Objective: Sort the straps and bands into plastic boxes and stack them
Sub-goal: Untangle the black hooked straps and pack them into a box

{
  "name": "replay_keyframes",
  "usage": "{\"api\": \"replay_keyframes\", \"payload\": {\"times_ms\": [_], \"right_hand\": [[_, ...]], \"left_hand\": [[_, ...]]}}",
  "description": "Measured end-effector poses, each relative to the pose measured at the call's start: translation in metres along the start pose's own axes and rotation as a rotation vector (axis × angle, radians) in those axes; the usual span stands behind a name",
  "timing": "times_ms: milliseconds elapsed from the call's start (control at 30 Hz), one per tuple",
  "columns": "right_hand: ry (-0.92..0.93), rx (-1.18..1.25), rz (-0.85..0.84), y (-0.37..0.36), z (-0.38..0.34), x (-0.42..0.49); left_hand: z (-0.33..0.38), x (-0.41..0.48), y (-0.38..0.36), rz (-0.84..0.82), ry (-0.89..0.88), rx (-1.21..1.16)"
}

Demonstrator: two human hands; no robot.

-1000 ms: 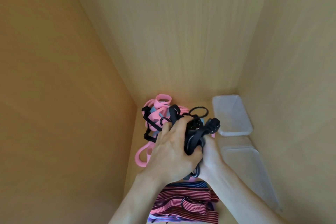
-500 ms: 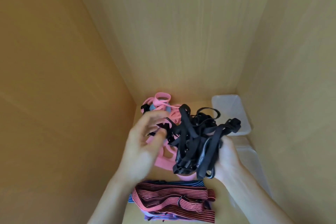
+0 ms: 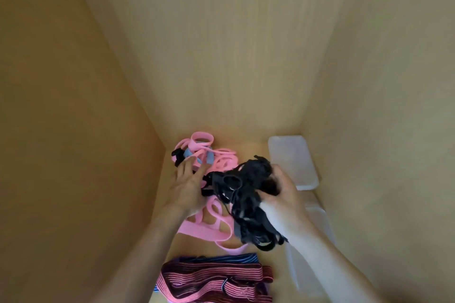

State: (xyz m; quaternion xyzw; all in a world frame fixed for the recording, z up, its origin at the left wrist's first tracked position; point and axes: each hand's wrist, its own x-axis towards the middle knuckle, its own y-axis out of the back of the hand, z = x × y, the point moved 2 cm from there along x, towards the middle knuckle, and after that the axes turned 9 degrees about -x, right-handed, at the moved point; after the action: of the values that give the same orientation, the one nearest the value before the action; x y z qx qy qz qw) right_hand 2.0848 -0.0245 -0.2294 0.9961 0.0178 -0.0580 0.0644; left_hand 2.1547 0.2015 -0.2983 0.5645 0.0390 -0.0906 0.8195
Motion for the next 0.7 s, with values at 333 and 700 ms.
{"api": "replay_keyframes", "payload": {"times_ms": [333,700], "right_hand": [[0.232,-0.627,0.041,0.003,-0.021,0.002],[0.189,-0.738,-0.003,-0.01,-0.004,0.005]], "left_hand": [[-0.008,0.023,0.005,0.163,-0.02,-0.054],[-0.01,0.013,0.096,0.32,0.133,-0.271]]}}
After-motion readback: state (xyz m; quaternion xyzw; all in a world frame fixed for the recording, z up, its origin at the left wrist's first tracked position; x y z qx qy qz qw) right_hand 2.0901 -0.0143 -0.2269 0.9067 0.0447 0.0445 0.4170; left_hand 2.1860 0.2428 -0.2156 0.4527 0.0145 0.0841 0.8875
